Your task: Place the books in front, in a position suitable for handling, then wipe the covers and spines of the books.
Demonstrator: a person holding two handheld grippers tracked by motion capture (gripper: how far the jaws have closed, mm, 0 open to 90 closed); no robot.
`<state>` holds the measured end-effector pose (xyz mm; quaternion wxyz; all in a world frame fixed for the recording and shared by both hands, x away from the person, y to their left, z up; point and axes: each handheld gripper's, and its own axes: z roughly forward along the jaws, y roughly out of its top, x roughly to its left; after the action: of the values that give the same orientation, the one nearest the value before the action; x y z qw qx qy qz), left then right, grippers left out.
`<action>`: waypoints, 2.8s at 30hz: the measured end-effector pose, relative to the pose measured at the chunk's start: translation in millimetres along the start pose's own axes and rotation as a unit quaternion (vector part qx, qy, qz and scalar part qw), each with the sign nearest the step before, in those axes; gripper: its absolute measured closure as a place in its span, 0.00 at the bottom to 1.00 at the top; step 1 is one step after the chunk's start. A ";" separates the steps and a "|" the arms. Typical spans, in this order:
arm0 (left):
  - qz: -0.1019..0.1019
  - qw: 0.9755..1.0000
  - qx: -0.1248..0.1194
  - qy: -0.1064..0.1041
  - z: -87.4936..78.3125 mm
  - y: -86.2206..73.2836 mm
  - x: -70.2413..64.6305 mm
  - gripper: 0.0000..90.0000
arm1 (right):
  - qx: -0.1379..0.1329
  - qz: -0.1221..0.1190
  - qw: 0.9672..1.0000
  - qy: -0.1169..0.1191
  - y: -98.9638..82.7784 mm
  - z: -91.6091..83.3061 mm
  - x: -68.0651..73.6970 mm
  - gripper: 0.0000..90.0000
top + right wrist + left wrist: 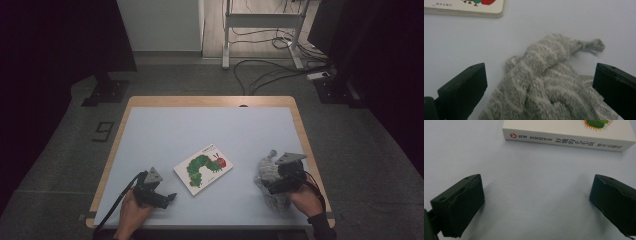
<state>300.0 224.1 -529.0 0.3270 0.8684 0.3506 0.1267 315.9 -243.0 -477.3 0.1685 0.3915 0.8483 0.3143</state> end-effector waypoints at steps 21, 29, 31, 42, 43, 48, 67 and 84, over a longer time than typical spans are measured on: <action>0.000 1.000 -0.001 0.001 0.2 -0.2 -0.1 0.00 | 0.035 0.025 0.999 0.020 -26.9 31.3 -8.5 0.06; 0.000 1.000 0.000 0.000 0.2 -0.2 -0.1 0.00 | 0.035 0.030 0.998 0.031 -27.9 28.8 -8.4 0.35; 0.000 1.000 0.000 0.000 0.2 -0.2 -0.1 0.00 | 0.036 0.025 0.999 0.028 -27.8 25.8 -8.6 0.48; 0.000 1.000 -0.001 0.000 0.2 -0.2 -0.1 0.00 | 0.024 0.039 0.998 0.034 -27.4 19.7 -10.1 0.68; 0.000 1.000 -0.001 0.000 0.2 -0.2 -0.1 0.00 | 0.022 0.038 0.998 0.034 -26.5 18.3 -10.0 0.69; 0.000 1.000 -0.001 0.000 0.2 -0.2 -0.1 0.00 | 0.006 0.036 0.999 0.032 -18.4 7.0 -12.1 0.69; 0.000 1.000 -0.001 0.000 0.3 -0.3 -0.1 0.00 | -0.027 0.010 0.999 0.034 21.4 -12.5 -11.1 0.68; 0.001 1.000 0.000 0.000 0.1 -0.3 0.1 0.00 | -0.039 -0.025 0.997 0.057 60.0 12.2 6.8 0.68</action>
<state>300.0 224.2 -529.3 0.3266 0.8689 0.3497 0.1269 351.5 -203.1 -446.7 0.1428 0.3451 0.8530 0.3644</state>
